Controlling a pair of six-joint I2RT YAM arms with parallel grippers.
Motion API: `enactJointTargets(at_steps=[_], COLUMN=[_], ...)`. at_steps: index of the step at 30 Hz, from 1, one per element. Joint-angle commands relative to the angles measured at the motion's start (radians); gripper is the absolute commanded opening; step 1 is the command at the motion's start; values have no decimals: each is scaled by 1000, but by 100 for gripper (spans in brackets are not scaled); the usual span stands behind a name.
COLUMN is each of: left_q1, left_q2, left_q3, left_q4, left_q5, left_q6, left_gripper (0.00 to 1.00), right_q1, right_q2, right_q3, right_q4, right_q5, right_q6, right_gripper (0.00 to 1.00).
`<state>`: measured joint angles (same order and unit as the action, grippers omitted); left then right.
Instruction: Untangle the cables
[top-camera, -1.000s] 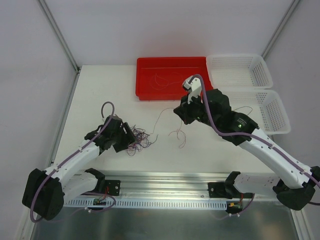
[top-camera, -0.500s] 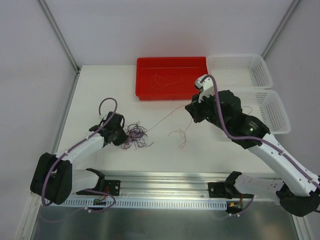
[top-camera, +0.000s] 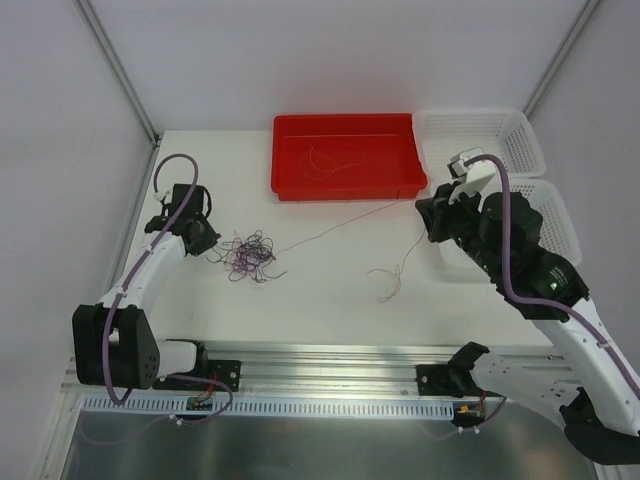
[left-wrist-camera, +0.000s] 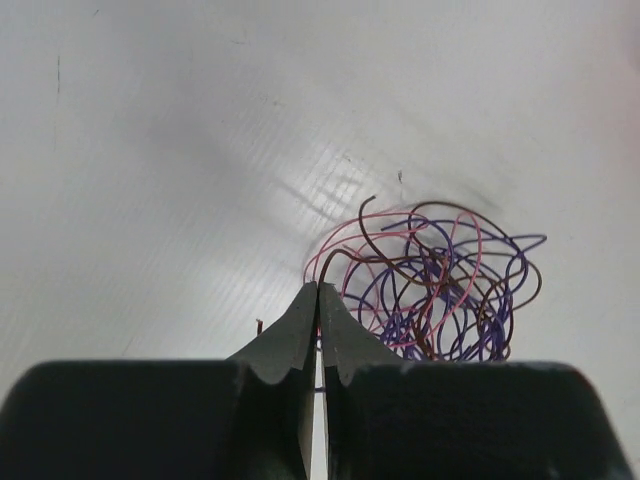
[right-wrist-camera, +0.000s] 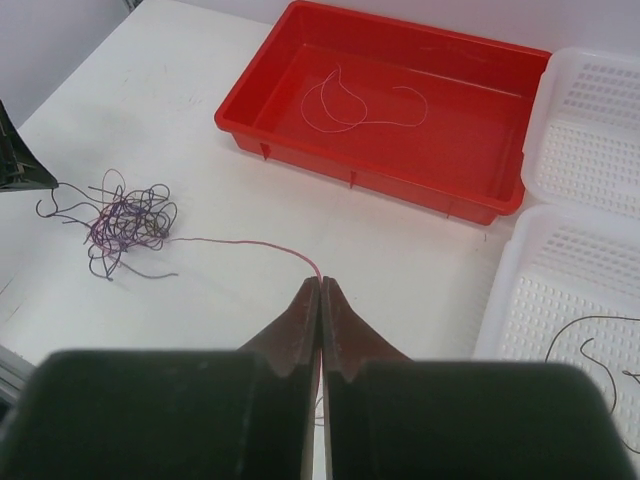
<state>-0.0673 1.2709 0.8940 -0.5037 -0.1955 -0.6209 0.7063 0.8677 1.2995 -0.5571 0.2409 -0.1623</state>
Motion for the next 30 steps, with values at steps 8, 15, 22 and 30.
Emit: enactJointTargets(at_steps=[8, 15, 22, 30], left_q1=[6, 4, 0, -6], left_q2=[-77, -100, -42, -5], left_q3=[5, -89, -90, -83], left_q4=[-42, -18, -7, -4], left_q5=[241, 419, 507, 559], left_q6=[234, 276, 293, 296], left_gripper=[0, 0, 1, 2], right_q1=[-8, 50, 234, 321], right_q2=[212, 396, 507, 665], right_q3=[-84, -89, -3, -35], right_q4=[-21, 23, 118, 440], right_q5=[-101, -109, 0, -166], right_q6=[70, 142, 174, 372], right_gripper=[1, 47, 59, 57])
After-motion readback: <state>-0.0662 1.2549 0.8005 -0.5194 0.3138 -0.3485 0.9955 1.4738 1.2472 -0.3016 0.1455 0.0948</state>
